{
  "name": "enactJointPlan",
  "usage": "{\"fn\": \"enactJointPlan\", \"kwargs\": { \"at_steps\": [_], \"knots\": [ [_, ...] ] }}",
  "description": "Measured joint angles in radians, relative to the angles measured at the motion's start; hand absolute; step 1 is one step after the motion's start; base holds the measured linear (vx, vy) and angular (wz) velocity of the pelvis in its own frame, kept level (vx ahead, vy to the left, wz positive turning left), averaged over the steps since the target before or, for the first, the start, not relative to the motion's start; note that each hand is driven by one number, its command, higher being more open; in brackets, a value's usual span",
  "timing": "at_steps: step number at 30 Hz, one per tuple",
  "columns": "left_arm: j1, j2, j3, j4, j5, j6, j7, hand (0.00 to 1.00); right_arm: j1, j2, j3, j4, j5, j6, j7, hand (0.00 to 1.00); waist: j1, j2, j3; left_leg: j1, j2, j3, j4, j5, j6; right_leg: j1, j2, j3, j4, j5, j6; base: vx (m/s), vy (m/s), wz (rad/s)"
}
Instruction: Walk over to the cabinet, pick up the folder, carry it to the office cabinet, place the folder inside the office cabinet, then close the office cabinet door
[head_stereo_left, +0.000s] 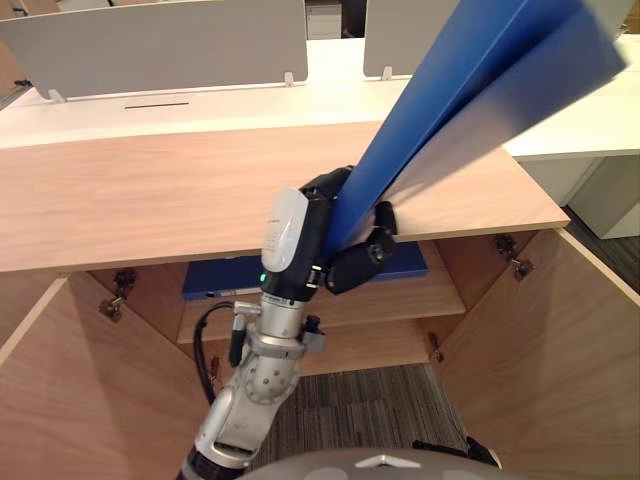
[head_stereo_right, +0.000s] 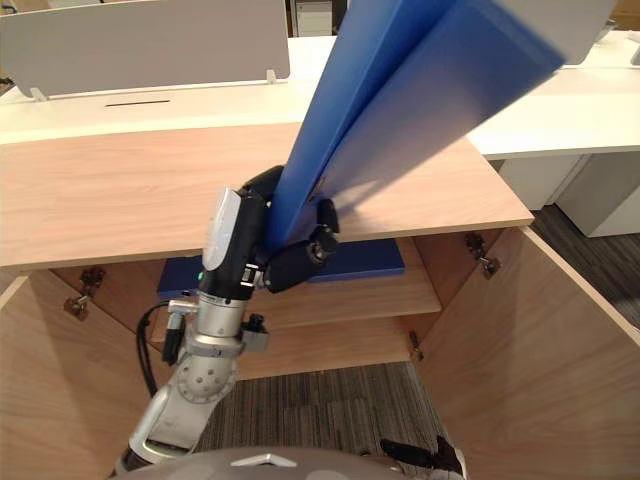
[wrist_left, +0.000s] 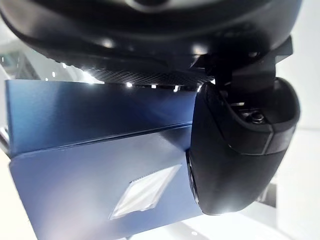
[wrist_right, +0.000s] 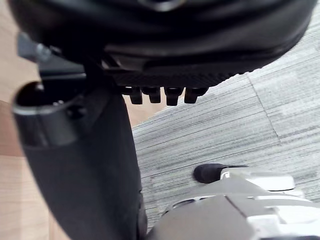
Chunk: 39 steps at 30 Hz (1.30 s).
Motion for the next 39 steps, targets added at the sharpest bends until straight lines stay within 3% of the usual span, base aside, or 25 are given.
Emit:
{"fn": "enactJointPlan", "kwargs": {
  "at_steps": [4,10,14,22,31,39],
  "knots": [
    [0.002,-0.005,-0.048,0.000,-0.111,0.000,-0.011,0.00,0.032,0.000,0.047,-0.131,0.000,-0.007,-0.010,1.00,-0.002,0.007,-0.005,-0.001,0.003,0.008,0.004,-0.003,0.000,-0.015,0.003,0.012,0.021,-0.006,-0.001,-0.03,-0.005,-0.10],
    [0.030,-0.029,-0.017,-0.069,-0.443,0.000,-0.044,0.00,0.076,0.067,0.122,-0.466,0.002,-0.029,-0.013,1.00,-0.001,0.006,-0.011,-0.004,0.013,0.029,0.017,-0.007,-0.005,-0.031,0.013,0.033,0.033,-0.004,-0.003,-0.03,-0.013,-0.11],
    [0.057,-0.053,0.051,-0.126,-0.577,-0.010,-0.071,0.00,0.108,0.120,0.148,-0.709,0.006,-0.048,0.003,1.00,0.001,0.006,-0.017,-0.004,0.013,0.030,0.017,-0.007,-0.006,-0.031,0.013,0.034,0.032,-0.003,-0.003,0.00,0.000,0.00],
    [0.176,-0.074,0.211,-0.142,-0.717,-0.017,-0.119,0.00,0.124,0.159,0.164,-1.159,0.083,-0.136,0.035,1.00,0.002,-0.021,-0.015,0.000,0.010,0.035,0.017,-0.008,-0.005,-0.032,0.012,0.040,0.022,0.003,-0.003,0.00,0.000,0.00],
    [0.205,-0.101,0.262,-0.118,-0.766,-0.017,-0.167,0.00,0.140,0.156,0.171,-1.307,0.119,-0.136,0.058,1.00,0.001,-0.014,-0.012,0.002,0.009,0.043,0.016,-0.009,-0.002,-0.032,0.013,0.056,0.022,0.009,-0.003,-0.02,0.001,-0.05],
    [0.206,-0.103,0.281,-0.033,-0.840,-0.016,-0.235,0.00,-0.069,0.090,0.170,-1.436,0.120,-0.224,0.069,1.00,0.002,-0.015,-0.010,-0.001,0.006,0.061,0.024,-0.010,-0.001,-0.044,0.012,0.079,0.021,0.026,-0.003,-0.05,0.002,-0.08]
  ]
}}
